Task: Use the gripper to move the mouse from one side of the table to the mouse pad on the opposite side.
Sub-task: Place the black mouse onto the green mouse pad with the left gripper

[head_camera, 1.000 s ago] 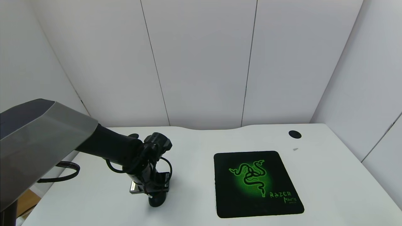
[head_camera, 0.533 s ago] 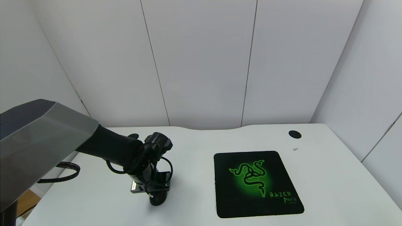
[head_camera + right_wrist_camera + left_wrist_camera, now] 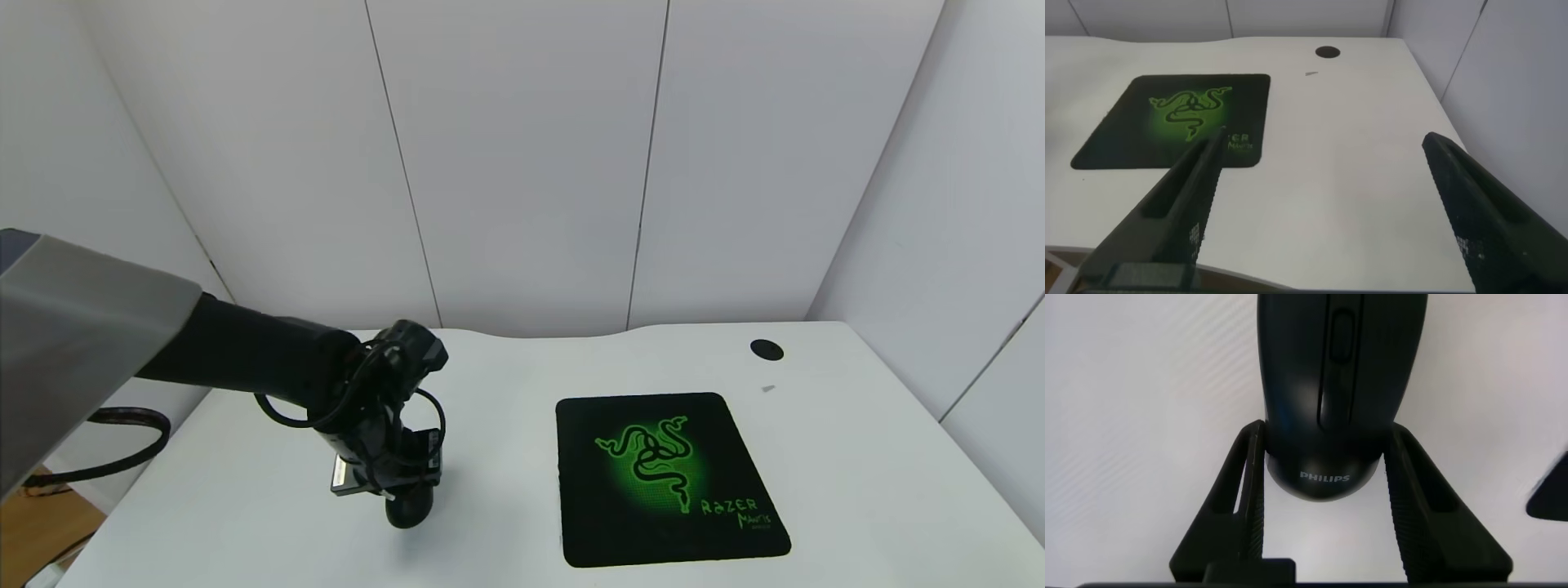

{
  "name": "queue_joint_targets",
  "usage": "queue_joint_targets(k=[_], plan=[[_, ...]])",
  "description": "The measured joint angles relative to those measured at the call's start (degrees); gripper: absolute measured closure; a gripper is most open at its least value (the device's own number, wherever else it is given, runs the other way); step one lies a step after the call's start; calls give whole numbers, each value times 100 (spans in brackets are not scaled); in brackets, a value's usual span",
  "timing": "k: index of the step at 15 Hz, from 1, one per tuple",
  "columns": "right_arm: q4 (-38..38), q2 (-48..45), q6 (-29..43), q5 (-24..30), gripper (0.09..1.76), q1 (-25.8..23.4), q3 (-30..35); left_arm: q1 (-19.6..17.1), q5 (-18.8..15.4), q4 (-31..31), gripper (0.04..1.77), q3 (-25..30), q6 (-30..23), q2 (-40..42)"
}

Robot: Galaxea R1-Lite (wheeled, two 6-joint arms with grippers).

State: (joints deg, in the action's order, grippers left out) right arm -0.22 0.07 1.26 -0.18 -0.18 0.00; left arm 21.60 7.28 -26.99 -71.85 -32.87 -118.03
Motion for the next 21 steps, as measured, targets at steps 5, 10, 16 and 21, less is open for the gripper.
queue_joint_targets(k=[5, 10, 16, 21], plan=[[0, 0, 0, 0, 14, 0, 0, 235, -204, -1009, 90, -850, -336, 171], [-2, 0, 0, 0, 14, 0, 0, 544, -151, -2181, 90, -1816, -701, 182], [0, 0, -2, 2, 14, 0, 0, 1125, -104, -2443, 90, -2610, -1114, 34], [-2, 0, 0, 0, 14, 0, 0, 1632, 57, -2633, 90, -3338, -1549, -306]])
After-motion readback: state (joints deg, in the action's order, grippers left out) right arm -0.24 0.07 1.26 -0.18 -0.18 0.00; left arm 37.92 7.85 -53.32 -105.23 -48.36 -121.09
